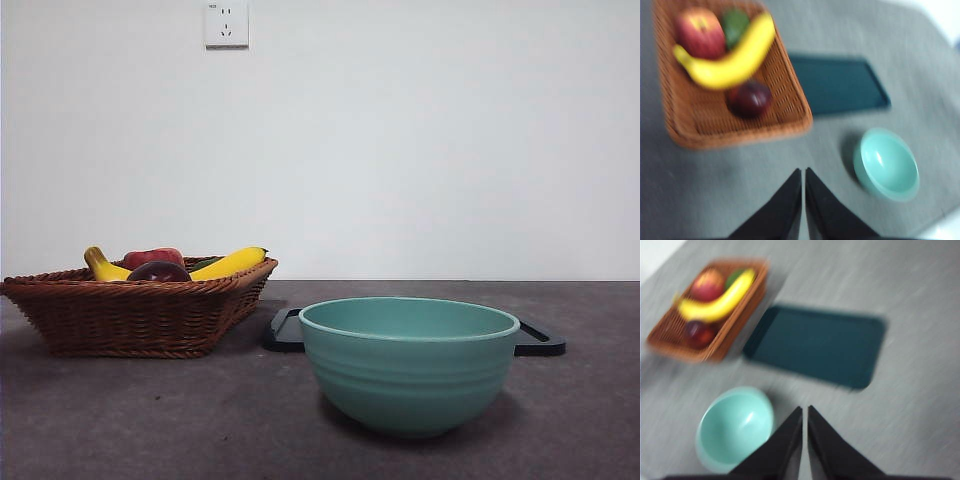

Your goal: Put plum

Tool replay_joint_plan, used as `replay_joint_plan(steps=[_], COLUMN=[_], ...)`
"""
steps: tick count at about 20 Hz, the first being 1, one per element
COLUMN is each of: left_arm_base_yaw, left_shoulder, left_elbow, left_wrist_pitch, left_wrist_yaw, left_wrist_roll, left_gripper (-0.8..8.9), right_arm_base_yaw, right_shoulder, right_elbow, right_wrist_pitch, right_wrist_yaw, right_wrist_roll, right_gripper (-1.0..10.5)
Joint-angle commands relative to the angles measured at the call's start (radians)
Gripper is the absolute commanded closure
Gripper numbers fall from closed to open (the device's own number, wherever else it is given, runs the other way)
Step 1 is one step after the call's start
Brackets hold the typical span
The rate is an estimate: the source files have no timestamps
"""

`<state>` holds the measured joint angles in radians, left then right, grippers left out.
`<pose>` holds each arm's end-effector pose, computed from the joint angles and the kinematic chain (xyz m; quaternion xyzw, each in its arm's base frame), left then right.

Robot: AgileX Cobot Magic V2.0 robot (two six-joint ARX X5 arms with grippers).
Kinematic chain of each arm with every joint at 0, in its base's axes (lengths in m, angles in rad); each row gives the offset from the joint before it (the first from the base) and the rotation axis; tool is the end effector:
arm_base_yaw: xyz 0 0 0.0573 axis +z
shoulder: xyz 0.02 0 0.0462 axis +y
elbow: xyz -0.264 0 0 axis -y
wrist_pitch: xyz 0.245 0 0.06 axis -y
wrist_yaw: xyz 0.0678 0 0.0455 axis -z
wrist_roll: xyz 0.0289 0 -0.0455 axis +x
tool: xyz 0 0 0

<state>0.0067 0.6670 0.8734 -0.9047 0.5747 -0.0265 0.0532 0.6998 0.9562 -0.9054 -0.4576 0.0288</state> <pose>0.1107 -0.0150 0.3166 -0.1100 0.3312 -0.2589 0.9006 0.1137 0.0188 0.3371 0.0772 0.3158 0.2349 0.9160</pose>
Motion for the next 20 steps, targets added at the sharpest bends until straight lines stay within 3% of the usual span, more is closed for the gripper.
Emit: replay_joint_plan(steps=[1,4,10,11,13,16,20], left_arm_base_yaw=[-0.027,-0.067,-0.086,-0.086,-0.086,-0.086,-0.086], left_shoulder=[0.043,0.071,0.071,0.071,0.071,0.071,0.071], left_elbow=[0.058,0.084,0.084,0.084,0.084,0.084,0.084], left_wrist_pitch=[-0.049,-0.100,-0.092,-0.092,-0.092,-0.092,-0.093], left_wrist_yaw=[0.006,0.006,0.005,0.005,0.005,0.005,0.005], left_wrist_roll=[0.076,0.098,0.097,0.095,0.089,0.086,0.073], left_gripper=[8.04,8.04,8.02,7.77,6.36,4.03,3.36], right_arm_base_yaw=[0.031,0.077,0.110,0.110,0.110,0.110,0.110], right_shoulder=[0.050,0.086,0.089,0.089,0.089,0.089,0.090], right_elbow=[0.047,0.062,0.062,0.062,0.062,0.062,0.062], right_wrist_pitch=[-0.061,-0.121,-0.120,-0.121,-0.120,-0.120,-0.120], right_wrist_yaw=[-0.018,-0.017,-0.014,-0.014,-0.014,-0.014,-0.014], right_wrist_roll=[-0.061,-0.097,-0.097,-0.095,-0.091,-0.082,-0.081], right_gripper=[9.4,9.4,9.4,9.4,8.9,6.0,5.5])
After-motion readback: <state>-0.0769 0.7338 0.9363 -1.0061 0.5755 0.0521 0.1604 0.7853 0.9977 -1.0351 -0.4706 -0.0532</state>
